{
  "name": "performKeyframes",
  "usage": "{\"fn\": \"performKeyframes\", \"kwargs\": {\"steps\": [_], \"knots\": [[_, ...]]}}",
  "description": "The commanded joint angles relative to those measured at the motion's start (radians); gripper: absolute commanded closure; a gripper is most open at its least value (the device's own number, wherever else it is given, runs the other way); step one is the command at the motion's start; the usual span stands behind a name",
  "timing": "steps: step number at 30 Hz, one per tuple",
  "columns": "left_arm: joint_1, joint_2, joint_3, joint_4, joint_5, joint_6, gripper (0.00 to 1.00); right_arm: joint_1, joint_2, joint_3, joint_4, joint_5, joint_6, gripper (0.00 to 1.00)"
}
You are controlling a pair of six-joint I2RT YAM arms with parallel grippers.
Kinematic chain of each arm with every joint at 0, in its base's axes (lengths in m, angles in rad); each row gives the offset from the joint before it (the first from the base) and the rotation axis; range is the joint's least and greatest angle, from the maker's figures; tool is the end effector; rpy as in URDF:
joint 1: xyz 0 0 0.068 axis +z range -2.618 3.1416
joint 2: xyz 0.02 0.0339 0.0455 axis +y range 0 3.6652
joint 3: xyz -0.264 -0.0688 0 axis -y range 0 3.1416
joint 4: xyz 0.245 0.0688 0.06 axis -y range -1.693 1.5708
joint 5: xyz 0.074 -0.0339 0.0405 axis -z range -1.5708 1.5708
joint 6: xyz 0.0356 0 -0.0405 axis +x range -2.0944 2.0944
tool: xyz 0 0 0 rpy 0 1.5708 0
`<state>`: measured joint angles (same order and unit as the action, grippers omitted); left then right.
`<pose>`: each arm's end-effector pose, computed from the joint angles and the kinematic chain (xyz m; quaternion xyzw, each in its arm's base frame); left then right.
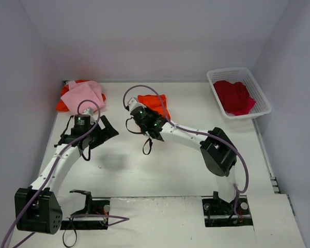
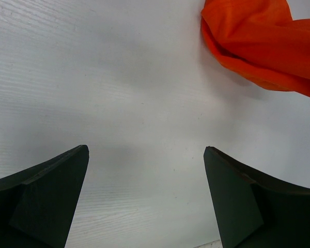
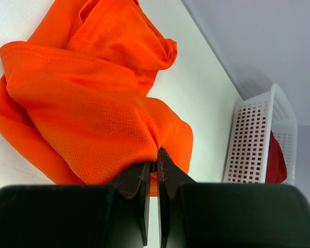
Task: Fold and stack the t-shirts
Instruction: Fold the long partially folded tshirt into a neat square
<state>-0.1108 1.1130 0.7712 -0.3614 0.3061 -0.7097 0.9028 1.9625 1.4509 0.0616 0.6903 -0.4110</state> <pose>0.2340 -0.0368 0.2549 -0.2033 0.8758 -0.2925 0.3258 0.2997 0.3433 0.2457 -0.3443 0.7410 -0.1562 0.5549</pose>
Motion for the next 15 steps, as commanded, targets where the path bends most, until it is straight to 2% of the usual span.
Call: {"fn": "performKeyframes", "kwargs": {"steps": [1, 9, 15], "knots": [[0.007, -0.005, 0.025, 0.035, -0.010, 0.015, 0.12, -0.004, -0.042, 0.049, 0.057, 0.008, -0.020, 1.00], [0.007, -0.022, 0.043, 0.007, -0.018, 0.015, 0.12, 0.050, -0.131, -0.024, 0.015, 0.070, 0.006, 1.00], [0.007, -0.065, 0.051, -0.030, -0.015, 0.006, 0.12, 0.134, -0.255, -0.138, -0.057, 0.130, 0.121, 1.00]]}}
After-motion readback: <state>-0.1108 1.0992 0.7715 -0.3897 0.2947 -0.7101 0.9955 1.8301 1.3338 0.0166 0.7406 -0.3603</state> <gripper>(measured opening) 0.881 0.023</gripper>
